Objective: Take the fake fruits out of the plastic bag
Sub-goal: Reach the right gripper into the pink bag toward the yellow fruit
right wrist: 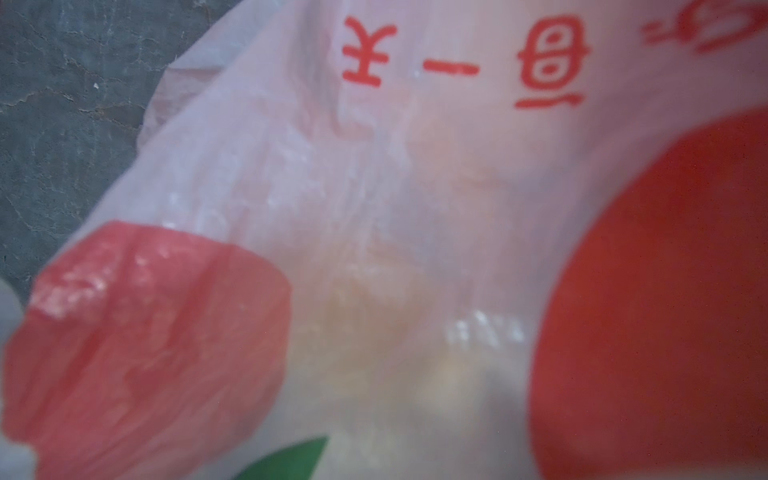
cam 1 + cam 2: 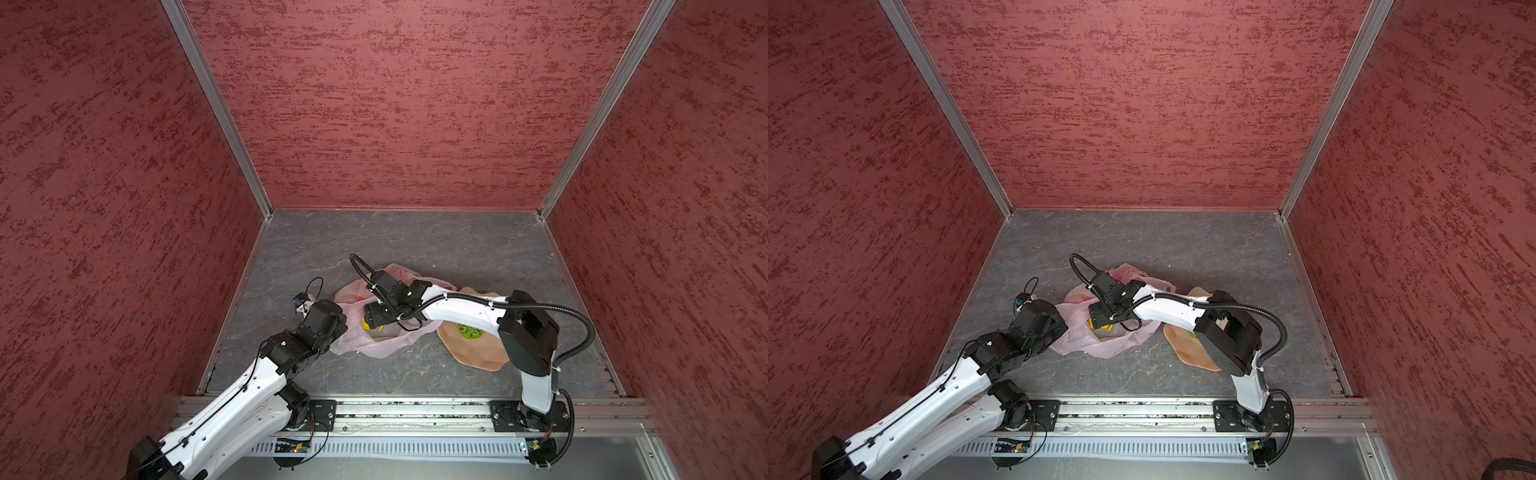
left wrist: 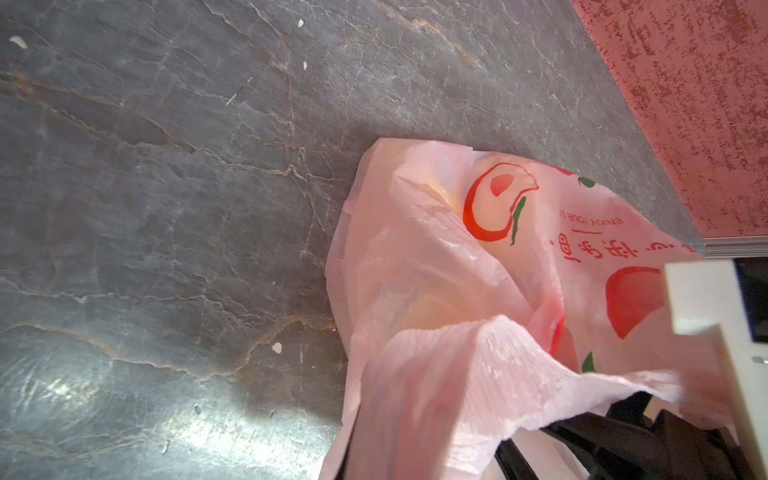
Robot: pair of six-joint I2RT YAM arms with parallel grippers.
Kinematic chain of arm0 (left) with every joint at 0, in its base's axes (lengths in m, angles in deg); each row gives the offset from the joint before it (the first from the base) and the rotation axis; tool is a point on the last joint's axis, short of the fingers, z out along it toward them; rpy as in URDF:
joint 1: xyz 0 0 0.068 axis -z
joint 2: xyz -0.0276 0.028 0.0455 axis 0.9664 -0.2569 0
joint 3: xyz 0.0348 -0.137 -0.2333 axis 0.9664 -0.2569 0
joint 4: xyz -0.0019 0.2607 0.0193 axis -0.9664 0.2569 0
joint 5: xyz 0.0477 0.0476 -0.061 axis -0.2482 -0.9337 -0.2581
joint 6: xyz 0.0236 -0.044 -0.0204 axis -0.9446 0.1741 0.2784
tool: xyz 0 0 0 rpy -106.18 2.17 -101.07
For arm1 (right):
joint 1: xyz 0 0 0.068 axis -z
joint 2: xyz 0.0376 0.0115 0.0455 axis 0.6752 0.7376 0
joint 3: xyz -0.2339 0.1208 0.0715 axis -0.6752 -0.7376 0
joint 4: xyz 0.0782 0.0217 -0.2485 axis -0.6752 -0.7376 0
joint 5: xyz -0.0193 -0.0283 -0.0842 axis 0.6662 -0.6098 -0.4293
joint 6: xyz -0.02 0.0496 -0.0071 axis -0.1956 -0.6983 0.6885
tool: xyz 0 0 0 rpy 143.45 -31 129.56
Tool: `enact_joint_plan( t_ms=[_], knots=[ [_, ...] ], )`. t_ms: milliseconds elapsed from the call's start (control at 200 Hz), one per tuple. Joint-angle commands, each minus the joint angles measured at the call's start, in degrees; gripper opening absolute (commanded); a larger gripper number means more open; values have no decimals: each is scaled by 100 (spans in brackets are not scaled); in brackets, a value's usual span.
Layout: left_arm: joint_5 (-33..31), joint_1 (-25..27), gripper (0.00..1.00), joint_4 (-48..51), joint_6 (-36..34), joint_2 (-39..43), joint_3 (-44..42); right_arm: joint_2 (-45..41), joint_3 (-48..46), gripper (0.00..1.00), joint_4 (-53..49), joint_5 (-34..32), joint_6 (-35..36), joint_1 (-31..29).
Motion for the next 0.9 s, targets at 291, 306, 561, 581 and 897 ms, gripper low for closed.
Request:
enact_joint_plan(
  t_ms=[291,306,561,581,897],
  knots=[
    [44,98,0,68,91,57,-169,413,413,85,434,87,-227,30],
    [43,96,0,60,96,52,-173,430,422,85,443,93,-227,30],
    [104,103,0,-45,109,25,-242,666,603,87,450,106,-249,73],
    [112,103,0,-55,103,25,-254,675,602,87,466,106,-259,87],
    [157,107,0,-103,148,9,-328,844,634,85,541,234,-289,162]
  ],
)
